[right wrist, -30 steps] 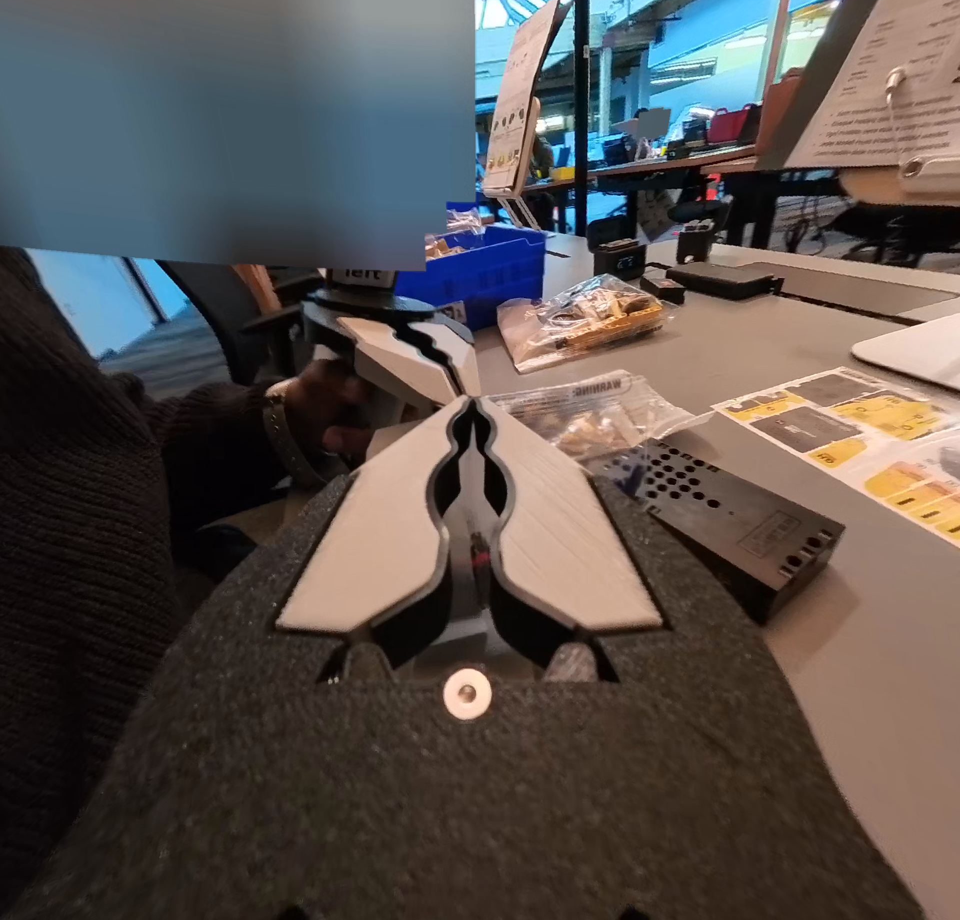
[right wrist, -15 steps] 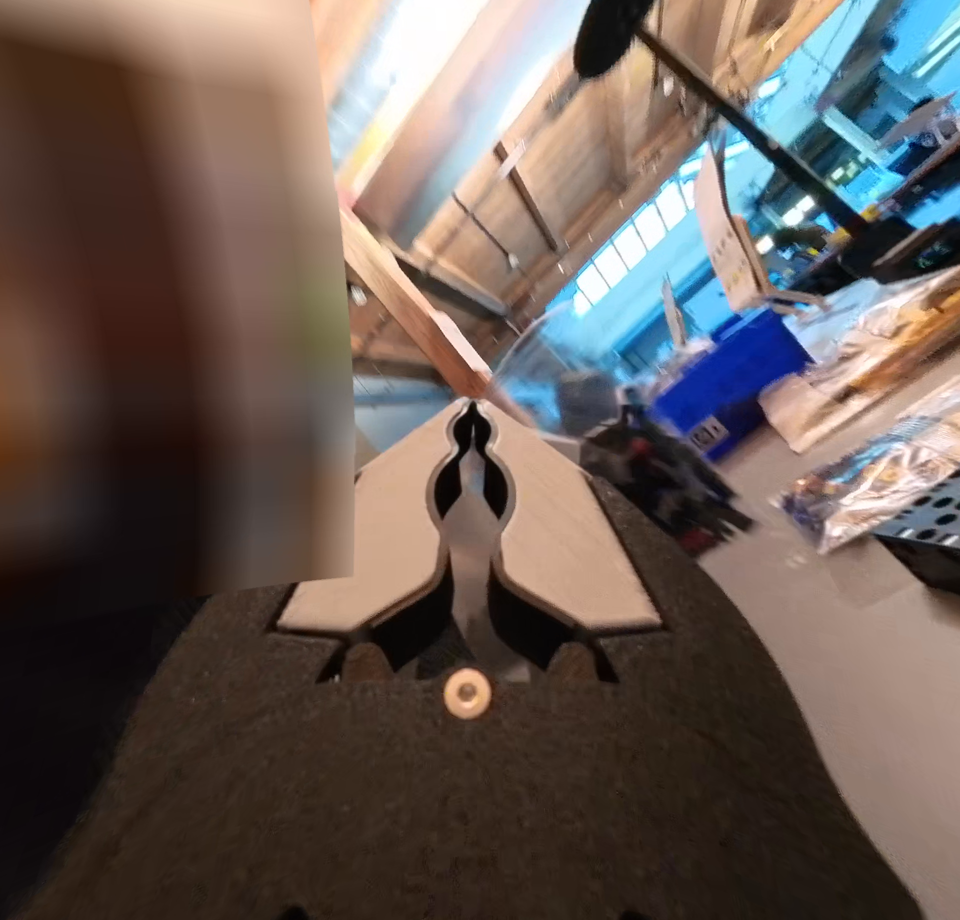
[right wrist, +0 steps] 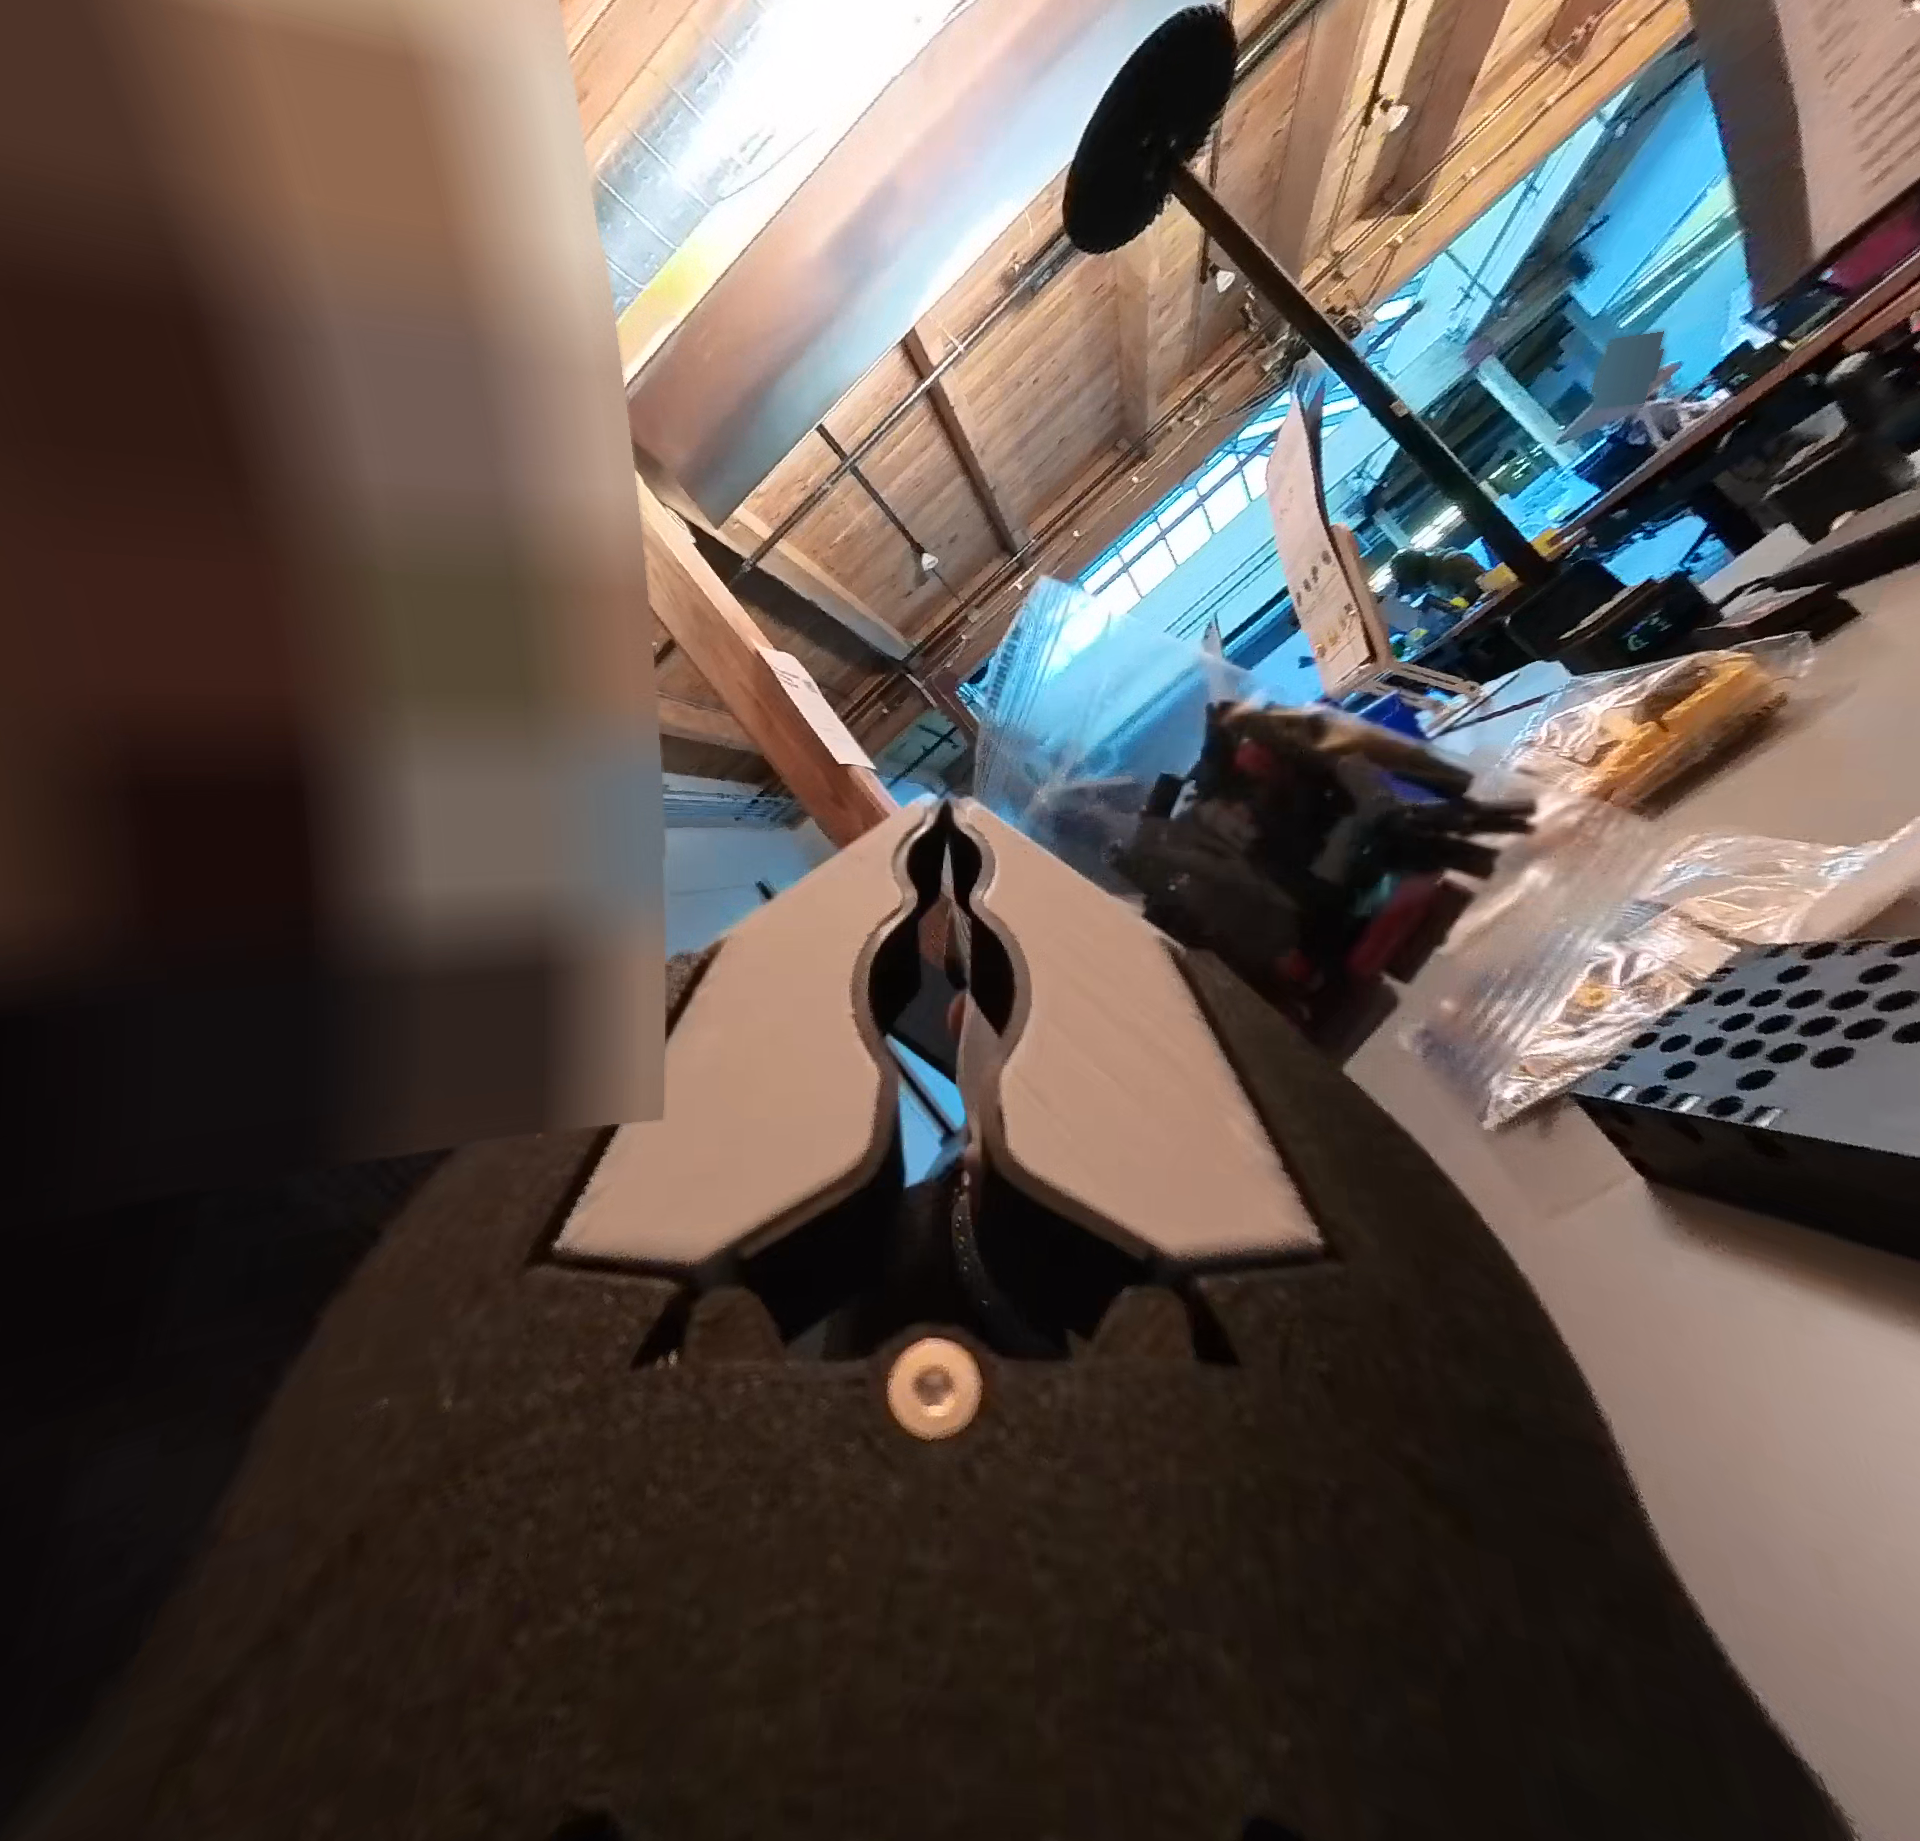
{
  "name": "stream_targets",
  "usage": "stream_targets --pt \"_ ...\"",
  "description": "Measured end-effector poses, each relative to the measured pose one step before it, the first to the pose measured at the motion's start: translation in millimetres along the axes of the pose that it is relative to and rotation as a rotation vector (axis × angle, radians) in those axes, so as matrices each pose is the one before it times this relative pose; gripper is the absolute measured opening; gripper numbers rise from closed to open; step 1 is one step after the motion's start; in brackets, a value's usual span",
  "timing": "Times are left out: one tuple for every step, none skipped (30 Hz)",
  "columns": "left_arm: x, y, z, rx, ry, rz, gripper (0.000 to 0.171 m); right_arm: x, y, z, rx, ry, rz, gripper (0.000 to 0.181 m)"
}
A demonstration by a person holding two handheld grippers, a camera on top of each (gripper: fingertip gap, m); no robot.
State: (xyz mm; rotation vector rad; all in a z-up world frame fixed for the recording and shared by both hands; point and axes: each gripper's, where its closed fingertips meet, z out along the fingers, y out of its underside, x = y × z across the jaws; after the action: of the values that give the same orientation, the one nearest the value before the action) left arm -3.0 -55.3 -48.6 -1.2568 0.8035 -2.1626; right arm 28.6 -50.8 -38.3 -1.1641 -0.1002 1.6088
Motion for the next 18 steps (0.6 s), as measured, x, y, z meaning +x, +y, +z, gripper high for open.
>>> stream_targets --pt "-0.55 -1.18 -0.83 0.00991 0.0032 -0.0088 0.0 0.89 0.44 0.25 -0.0049 0.0148 -0.0211 0.0" --pt "-0.21 -0.76 -0.87 0.0045 0.0055 -0.0103 0.0 2.84 0.37 -0.21 -0.0091 0.0301 -0.0324 0.0" --pt "-1.3 -0.13 -0.51 -0.00106 -0.0025 -0.0058 0.0 3.29 0.13 -0.79 -0.011 0.0325 -0.032 0.0" --pt "-1.6 0.59 -0.19 -0.00307 -0.008 0.002 0.0 2.41 -0.64 -0.93 -0.0026 0.0229 -0.0214 0.0" --pt "-1.09 1.06 0.3 -0.00488 -0.0054 0.0023 0.0 1.73 -1.15 -0.77 0.0063 0.013 -0.0068 0.0" --pt "-0.51 0.22 0.27 0.00172 -0.0026 -0.0014 0.0 1.72 -1.41 -0.89 0.0113 0.0065 0.0088 0.0" --pt "-1.31 0.12 -0.05 0.00133 -0.0053 -0.0044 0.0 2.11 -1.74 -1.21 0.0134 0.0049 0.0166 0.0" --pt "-2.23 0.77 -0.27 -0.0031 -0.008 -0.004 0.0 2.3 -1.33 -1.0 0.0087 0.0085 0.0107 0.0" --pt "-1.43 -0.02 -0.37 0.00159 -0.003 -0.0057 0.0 1.81 -0.13 -0.34 0.0013 0.0126 -0.0035 0.0" --pt "-0.65 -0.45 -0.4 0.00342 0.0005 -0.0089 0.0 1.32 0.04 -0.01 -0.0002 0.0155 -0.0152 0.0" --pt "-1.24 0.21 -0.13 -0.00089 -0.0028 -0.0064 0.0 1.22 -0.12 0.02 -0.0002 0.0183 -0.0214 0.0" --pt "-1.25 -0.07 -0.18 0.00089 -0.0033 -0.0061 0.0 1.32 0.26 0.12 -0.0032 0.0201 -0.0254 0.0" --pt "-0.58 -0.17 -0.33 0.00184 0.0009 -0.007 0.0 1.18 0.66 0.43 -0.0059 0.0216 -0.0308 0.0" --pt "-0.52 -0.43 -0.52 0.00285 0.0015 -0.0081 0.0 0.93 0.94 0.68 -0.0059 0.021 -0.0328 0.0" --pt "-1.21 -0.46 -0.71 0.00329 -0.0012 -0.0101 0.0 0.69 0.99 0.62 -0.0039 0.0182 -0.0273 0.0" --pt "-1.33 -0.44 -0.6 0.00306 -0.0011 -0.0113 0.0 0.38 0.74 0.49 -0.0006 0.0147 -0.0211 0.002" --pt "-1.03 -0.37 -0.39 0.00218 0.0001 -0.0115 0.0 -0.03 -0.13 0.2 0.0039 0.0116 -0.0207 0.007" --pt "-1.54 0.17 -0.31 -0.00088 -0.0048 -0.0084 0.0 -0.56 -0.57 0.09 0.0033 0.0101 -0.0257 0.013"
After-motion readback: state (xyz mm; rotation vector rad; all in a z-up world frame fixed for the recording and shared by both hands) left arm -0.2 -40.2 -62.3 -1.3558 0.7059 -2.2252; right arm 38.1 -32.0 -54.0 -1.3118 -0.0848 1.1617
